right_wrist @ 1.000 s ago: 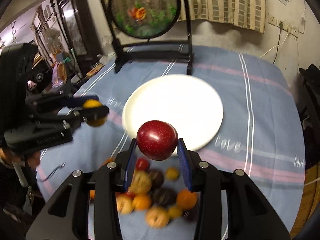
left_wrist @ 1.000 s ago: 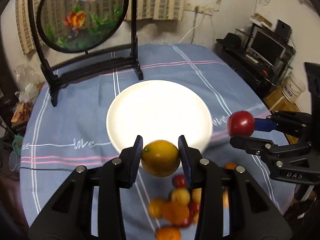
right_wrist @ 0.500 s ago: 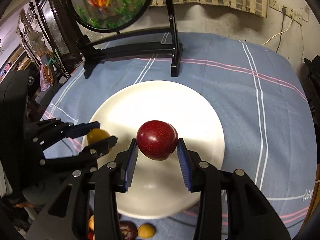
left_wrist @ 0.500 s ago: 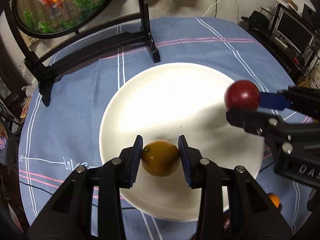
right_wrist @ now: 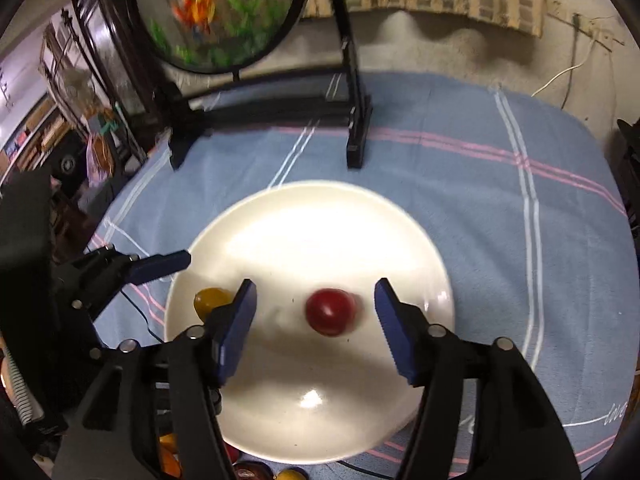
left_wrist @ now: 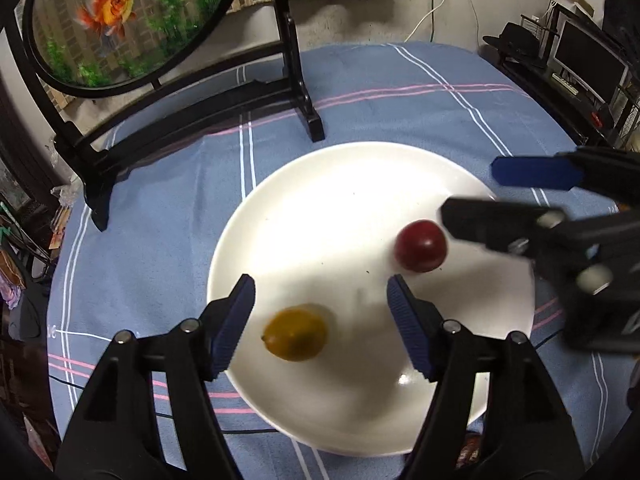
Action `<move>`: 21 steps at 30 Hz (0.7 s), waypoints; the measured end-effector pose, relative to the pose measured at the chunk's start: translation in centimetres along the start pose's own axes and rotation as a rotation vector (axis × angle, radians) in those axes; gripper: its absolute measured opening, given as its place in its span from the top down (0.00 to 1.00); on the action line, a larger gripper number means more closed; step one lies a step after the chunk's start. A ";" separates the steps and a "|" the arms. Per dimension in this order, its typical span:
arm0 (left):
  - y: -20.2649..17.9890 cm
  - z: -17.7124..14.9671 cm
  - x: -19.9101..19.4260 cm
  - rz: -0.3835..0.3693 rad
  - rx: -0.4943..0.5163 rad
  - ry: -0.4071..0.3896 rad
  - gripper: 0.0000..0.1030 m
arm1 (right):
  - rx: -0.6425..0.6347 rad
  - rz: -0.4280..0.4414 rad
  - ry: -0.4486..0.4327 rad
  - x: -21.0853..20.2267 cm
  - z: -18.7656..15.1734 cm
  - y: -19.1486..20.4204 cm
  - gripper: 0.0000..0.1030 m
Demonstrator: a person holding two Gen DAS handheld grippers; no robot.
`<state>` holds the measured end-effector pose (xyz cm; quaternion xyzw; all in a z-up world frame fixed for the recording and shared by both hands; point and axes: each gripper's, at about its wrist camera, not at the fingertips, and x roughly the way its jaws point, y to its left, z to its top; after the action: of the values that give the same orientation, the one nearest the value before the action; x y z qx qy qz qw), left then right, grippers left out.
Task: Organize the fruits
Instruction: 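Place the yellow fruit on the plate with the left tool while the right tool places the red plum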
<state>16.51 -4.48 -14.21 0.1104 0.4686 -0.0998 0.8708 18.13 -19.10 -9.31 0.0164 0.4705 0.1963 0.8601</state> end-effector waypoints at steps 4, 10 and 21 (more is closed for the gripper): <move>0.0 -0.3 -1.5 0.001 -0.013 -0.012 0.32 | -0.005 -0.010 -0.024 -2.6 -0.3 0.0 0.40; -0.2 -1.4 -5.2 0.003 -0.006 -0.057 0.31 | -0.029 -0.021 -0.058 -6.8 -3.6 1.0 0.39; 2.3 -9.6 -13.4 -0.005 -0.004 -0.125 0.22 | -0.251 -0.056 -0.039 -12.0 -15.7 7.6 0.39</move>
<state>2.25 1.37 -7.86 0.1010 0.4140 -0.1079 0.8982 -2.87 -18.74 -6.75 -0.1007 0.4258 0.2290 0.8696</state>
